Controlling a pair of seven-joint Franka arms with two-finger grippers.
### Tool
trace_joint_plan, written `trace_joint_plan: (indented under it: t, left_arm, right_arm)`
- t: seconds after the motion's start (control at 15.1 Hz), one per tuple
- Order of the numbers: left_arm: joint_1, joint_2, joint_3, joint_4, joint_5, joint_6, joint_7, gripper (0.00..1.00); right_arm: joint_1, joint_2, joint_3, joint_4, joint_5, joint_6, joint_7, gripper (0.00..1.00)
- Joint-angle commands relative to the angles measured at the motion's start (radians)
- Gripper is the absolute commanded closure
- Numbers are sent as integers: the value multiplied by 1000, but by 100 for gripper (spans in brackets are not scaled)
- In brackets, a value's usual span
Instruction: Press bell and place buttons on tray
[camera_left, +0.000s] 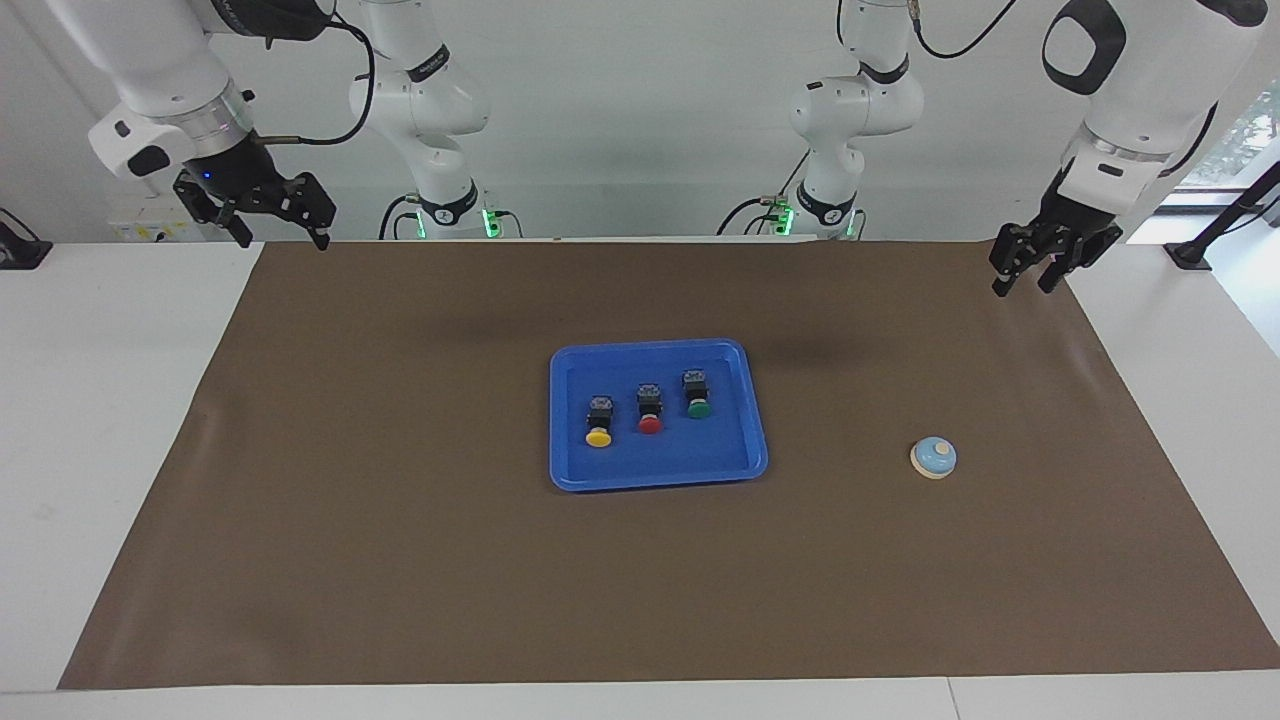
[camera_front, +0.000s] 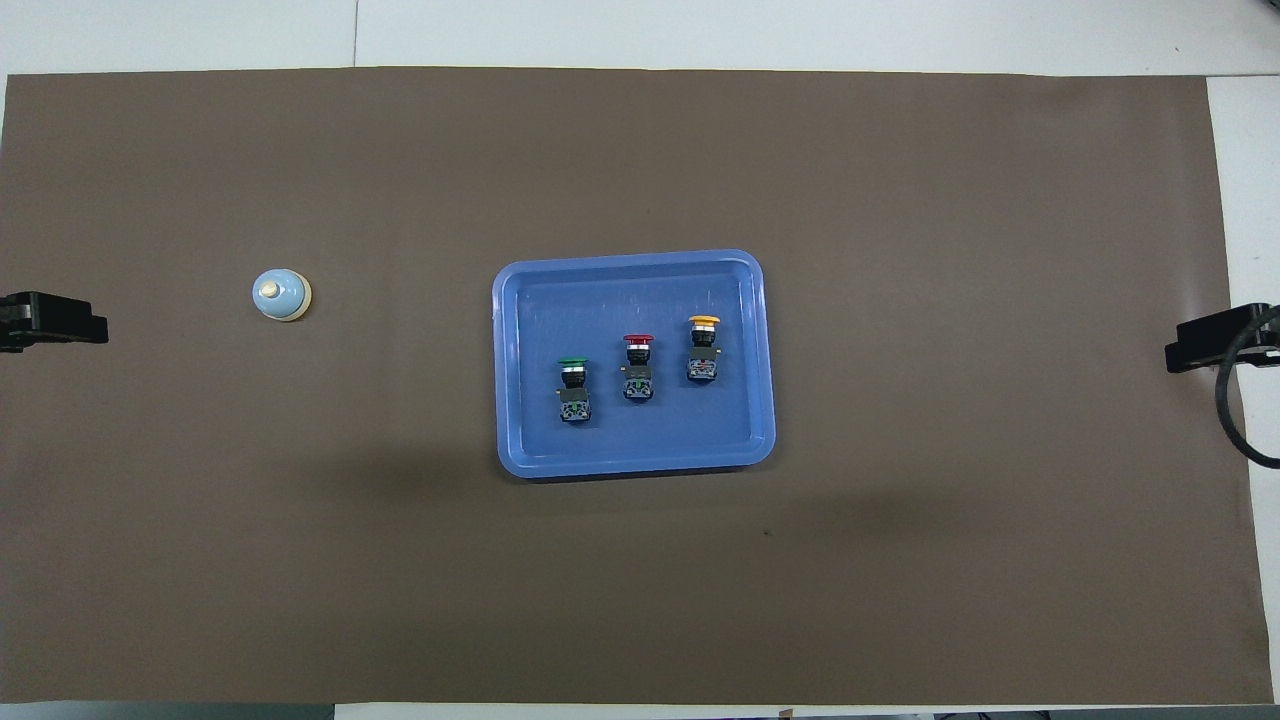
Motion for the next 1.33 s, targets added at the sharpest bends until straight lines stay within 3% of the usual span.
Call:
trace_joint_plan:
  t: [0.0,0.27,0.6,1.26]
  left_arm:
    - [4,-28,-7,6,-4,-61,-11,0]
    - [-8,97,-9,192,-2,-189,-9,0]
    - [-31,67,-12,125,-4,-140,-1,0]
    - [-49,67,-13,143,-1,-247,-1,0]
  right_arm:
    - [-15,-14,13,-14,-5,4,-18,0]
    - [-15,-14,11,-14,-5,4,-18,0]
    - [-10,-14,13,-14,-5,2,-18,0]
    - [-7,-14,13,-14,-5,2,-20,0]
